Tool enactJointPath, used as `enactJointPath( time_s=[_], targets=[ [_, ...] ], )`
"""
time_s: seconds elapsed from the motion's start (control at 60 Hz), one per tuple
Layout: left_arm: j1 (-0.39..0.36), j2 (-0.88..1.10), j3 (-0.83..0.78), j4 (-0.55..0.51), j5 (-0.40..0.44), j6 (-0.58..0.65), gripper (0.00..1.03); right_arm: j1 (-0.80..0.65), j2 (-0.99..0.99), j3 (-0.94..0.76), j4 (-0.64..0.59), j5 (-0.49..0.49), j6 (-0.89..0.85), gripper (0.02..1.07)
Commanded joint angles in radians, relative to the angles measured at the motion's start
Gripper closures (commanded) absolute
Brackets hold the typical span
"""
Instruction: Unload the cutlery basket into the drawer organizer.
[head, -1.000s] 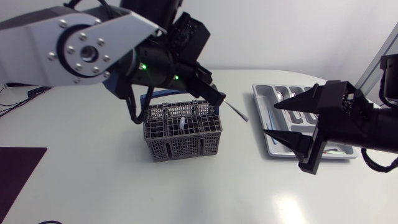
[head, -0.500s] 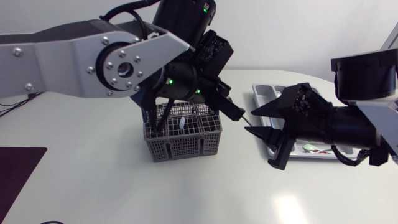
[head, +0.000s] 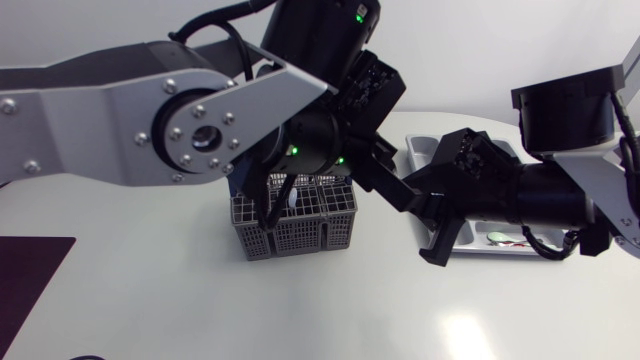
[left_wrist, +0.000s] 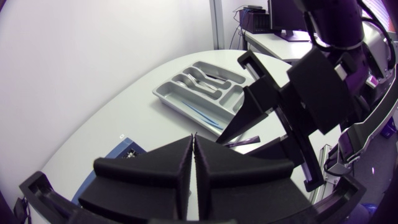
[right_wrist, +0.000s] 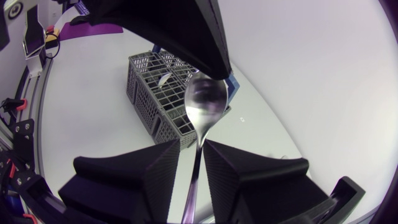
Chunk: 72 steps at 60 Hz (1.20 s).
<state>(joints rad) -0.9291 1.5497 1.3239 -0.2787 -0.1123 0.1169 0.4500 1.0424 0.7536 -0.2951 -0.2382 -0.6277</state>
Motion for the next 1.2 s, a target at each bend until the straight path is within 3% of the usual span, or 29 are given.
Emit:
enactJointPath(
  time_s=[0.0,0.55,0.833,1.083,1.117,1.183],
  targets=[
    [-0.016,-0.039,-0.034,0.026,-0.017,0.023,1.0,0.003,0.018,0.013,-0.022,0.002,0.023,0.8],
    [-0.03,-0.036,-0.084,0.069,-0.043,0.07,1.0,-0.043,-0.002,0.016,-0.05,-0.033,0.013,0.83],
    [-0.045,-0.027,-0.084,0.072,-0.046,0.078,1.0,-0.051,-0.002,0.02,-0.079,-0.087,-0.007,0.97],
    [-0.043,-0.03,-0.084,0.072,-0.058,0.078,0.99,-0.074,-0.03,0.007,-0.088,-0.112,-0.023,1.0],
    [-0.042,-0.028,-0.084,0.072,-0.058,0.078,0.95,-0.074,-0.033,0.006,-0.09,-0.112,-0.023,1.0],
    [-0.042,-0.031,-0.086,0.072,-0.059,0.076,0.74,-0.08,-0.038,0.004,-0.096,-0.115,-0.027,1.0]
  ],
)
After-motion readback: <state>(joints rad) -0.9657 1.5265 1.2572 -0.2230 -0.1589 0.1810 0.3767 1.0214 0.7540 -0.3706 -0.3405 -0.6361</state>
